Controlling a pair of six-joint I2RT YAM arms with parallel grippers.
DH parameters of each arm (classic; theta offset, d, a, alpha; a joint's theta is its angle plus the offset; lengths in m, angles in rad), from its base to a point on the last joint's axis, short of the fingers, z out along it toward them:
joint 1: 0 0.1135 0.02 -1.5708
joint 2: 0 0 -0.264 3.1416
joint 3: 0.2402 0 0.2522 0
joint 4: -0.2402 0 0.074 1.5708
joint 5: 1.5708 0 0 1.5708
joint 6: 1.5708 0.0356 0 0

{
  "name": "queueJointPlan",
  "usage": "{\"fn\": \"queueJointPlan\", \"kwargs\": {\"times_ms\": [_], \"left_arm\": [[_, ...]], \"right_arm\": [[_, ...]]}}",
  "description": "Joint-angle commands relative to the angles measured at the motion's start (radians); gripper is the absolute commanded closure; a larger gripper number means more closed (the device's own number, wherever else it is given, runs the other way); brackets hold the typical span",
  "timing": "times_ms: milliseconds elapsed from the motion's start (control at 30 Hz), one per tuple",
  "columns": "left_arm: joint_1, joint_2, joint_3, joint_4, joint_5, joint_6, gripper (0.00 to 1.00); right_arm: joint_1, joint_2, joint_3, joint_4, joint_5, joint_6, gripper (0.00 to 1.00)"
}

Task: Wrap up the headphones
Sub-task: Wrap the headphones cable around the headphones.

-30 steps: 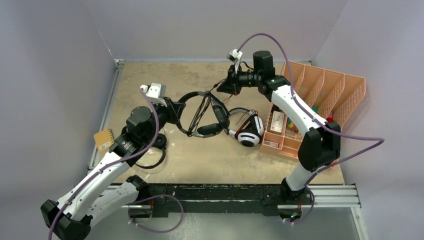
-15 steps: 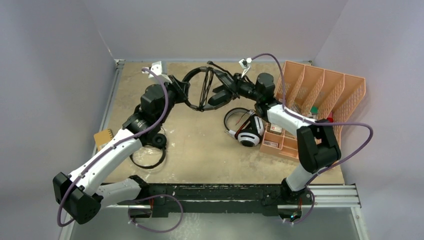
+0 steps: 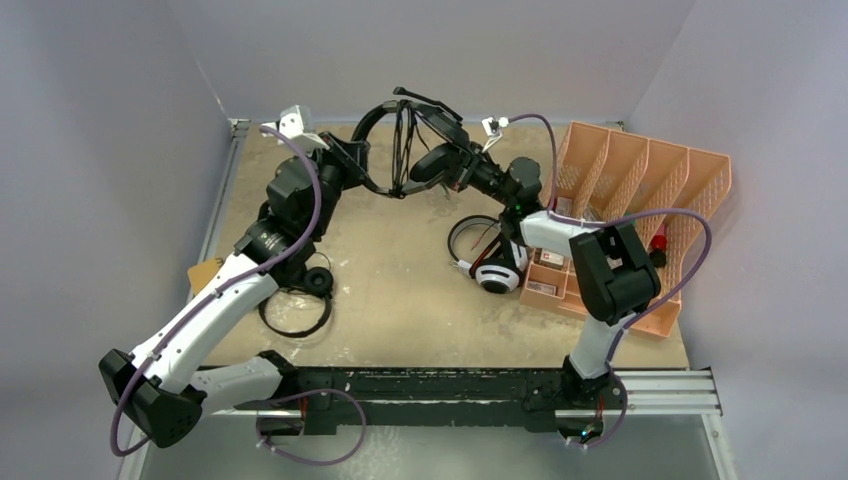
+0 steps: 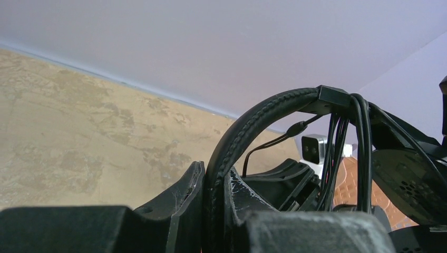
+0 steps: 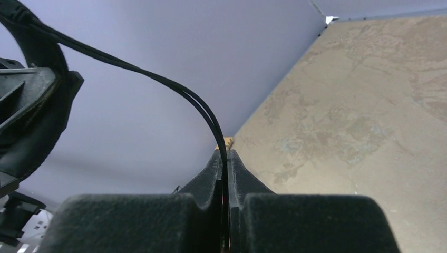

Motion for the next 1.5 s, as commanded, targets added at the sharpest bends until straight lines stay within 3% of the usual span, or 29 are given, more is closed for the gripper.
{"fn": "queueJointPlan", "kwargs": {"times_ms": [0,133,433,700,900,1000,1100,1300,1467], "left_arm": [[0.003,-0.011,0.103,0.161,-0.077,-0.033,1.00],[0.003,0.016,0.118,0.181,-0.186,-0.022,1.00],[0.003,0.094,0.078,0.330,-0.304,0.083,1.00],[0.003,0.125,-0.049,0.363,-0.392,0.217,1.00],[0.003,0.124,-0.189,0.332,-0.362,0.194,1.00],[0.003,0.120,-0.228,0.292,-0.330,0.189,1.00],[0.002,0.103,-0.276,0.260,-0.319,0.183,1.00],[-0.003,0.077,-0.363,0.219,-0.316,0.141,1.00],[-0.010,0.071,-0.439,0.221,-0.291,0.059,1.00]], "right_arm": [[0.029,-0.004,0.008,0.104,0.057,0.033,1.00],[0.079,-0.036,-0.048,0.093,0.070,0.021,0.99],[0.255,-0.227,-0.178,0.018,0.239,-0.189,0.94],[0.311,-0.315,-0.196,-0.066,0.182,-0.211,0.93],[0.321,-0.294,-0.205,0.063,0.077,-0.193,0.90],[0.320,-0.278,-0.171,-0.018,0.088,-0.179,0.90],[0.320,-0.262,-0.123,-0.203,0.135,-0.150,0.87],[0.321,-0.210,-0.086,-0.258,0.103,-0.036,0.85],[0.319,-0.177,-0.039,-0.437,0.093,-0.026,0.83]]}}
